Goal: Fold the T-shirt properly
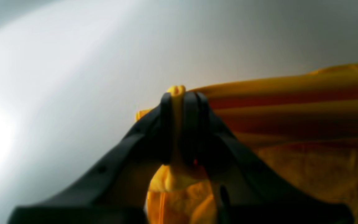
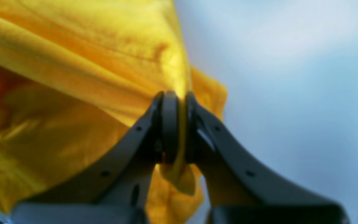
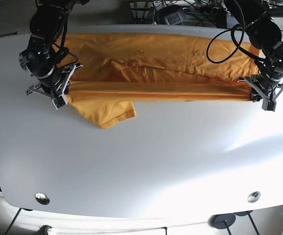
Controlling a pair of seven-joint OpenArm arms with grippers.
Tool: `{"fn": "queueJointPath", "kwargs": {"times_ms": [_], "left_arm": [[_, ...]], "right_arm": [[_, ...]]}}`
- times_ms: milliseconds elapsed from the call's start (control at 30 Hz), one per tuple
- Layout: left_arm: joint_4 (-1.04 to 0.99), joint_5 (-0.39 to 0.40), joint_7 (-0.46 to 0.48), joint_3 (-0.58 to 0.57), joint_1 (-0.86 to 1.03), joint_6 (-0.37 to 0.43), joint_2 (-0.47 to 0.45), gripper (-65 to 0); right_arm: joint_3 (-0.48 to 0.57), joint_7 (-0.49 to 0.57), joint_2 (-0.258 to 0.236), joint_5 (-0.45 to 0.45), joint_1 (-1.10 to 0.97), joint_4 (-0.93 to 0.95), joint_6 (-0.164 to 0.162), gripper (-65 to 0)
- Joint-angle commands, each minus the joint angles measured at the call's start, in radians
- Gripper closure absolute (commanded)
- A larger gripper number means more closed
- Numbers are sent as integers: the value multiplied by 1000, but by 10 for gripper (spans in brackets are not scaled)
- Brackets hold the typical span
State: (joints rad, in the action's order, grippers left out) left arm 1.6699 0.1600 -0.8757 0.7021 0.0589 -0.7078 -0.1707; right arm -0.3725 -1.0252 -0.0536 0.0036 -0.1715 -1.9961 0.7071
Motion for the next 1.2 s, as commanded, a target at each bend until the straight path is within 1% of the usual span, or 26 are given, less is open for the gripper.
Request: {"fn": "queueJointPath", "kwargs": {"times_ms": [33, 100, 167, 233, 267, 300, 333, 367, 400, 433, 467, 500, 533, 567, 600, 633, 700, 733, 800, 867, 900, 967, 1033, 1100, 1133, 1200], "left_arm": [[25, 16, 17, 4, 22, 10, -22, 0], [28, 16, 17, 4, 51, 10, -22, 0], [22, 14, 17, 4, 68, 10, -25, 0], [19, 14, 5, 3, 83, 10, -46, 0], [19, 16, -32, -3, 91, 10, -57, 0], [20, 16, -60, -12, 88, 10, -59, -42], [20, 14, -84, -15, 88, 10, -59, -104], [25, 14, -98, -14, 86, 10, -59, -175], [29, 17, -102, -12, 86, 10, -59, -282], [29, 19, -102, -12, 86, 10, -59, -342], [39, 20, -102, -12, 86, 10, -59, -378], [68, 20, -102, -9, 85, 10, -59, -386], [103, 22, -102, -3, 85, 10, -59, -386], [138, 36, -102, 4, 85, 10, -57, -386], [167, 68, -102, 11, 85, 10, -57, -388], [187, 120, -102, 12, 85, 10, -57, -388], [198, 207, -102, 18, 89, 10, -59, -388], [195, 220, -102, 12, 88, 10, -59, -386], [194, 180, -102, 4, 92, 10, -42, -386], [172, 131, -102, -8, 97, 10, -14, -385], [141, 92, -101, -3, 97, 10, -10, -385], [92, 60, -98, -2, 97, 10, -14, -385], [42, 49, -96, 0, 97, 10, -17, -385], [5, 51, -95, 12, 108, 10, -46, -385], [-9, 54, -90, 11, 111, 10, -49, -385], [-24, 51, -46, 6, 117, 10, -49, -385]], "right_arm": [[-46, 19, 14, -4, -12, -21, -9, -22], [-73, 19, 21, -4, -29, -19, -9, -22], [-76, 19, 22, -6, -47, -18, -9, -25], [-76, 19, 22, -6, -69, -18, -9, -29], [-76, 19, 22, -6, -81, -16, -9, -60], [-76, 19, 22, -6, -87, -16, -9, -116], [-76, 19, 22, -6, -93, -16, -9, -187], [-76, 19, 22, -6, -93, -18, -9, -273], [-78, 19, 22, -6, -95, -21, -9, -390], [-78, 19, 22, -6, -95, -21, -9, -455], [-78, 19, 22, -6, -89, -22, -9, -501], [-78, 19, 22, -6, -82, -22, -9, -525], [-78, 19, 21, -1, -78, -22, -9, -523], [-78, 19, 19, 32, -59, -22, -9, -523], [-89, 16, 5, 71, -46, -22, -9, -523], [-98, 13, -5, 120, -32, -18, -9, -525], [-98, 10, -13, 189, 16, 1, -9, -525], [-96, -10, -13, 203, 59, 42, -9, -525], [-96, -54, -10, 201, 148, 143, -9, -525], [-96, -54, -10, 203, 194, 208, -9, -525], [-96, -54, -10, 203, 226, 252, -9, -525], [-96, -54, -10, 201, 255, 288, -9, -525], [-96, -54, -15, 201, 260, 291, -9, -525], [-95, -53, -9, 201, 284, 304, -9, -525], [-93, -53, -9, 201, 297, 338, -9, -525], [-62, -36, -4, 201, 332, 426, -9, -525]]}}
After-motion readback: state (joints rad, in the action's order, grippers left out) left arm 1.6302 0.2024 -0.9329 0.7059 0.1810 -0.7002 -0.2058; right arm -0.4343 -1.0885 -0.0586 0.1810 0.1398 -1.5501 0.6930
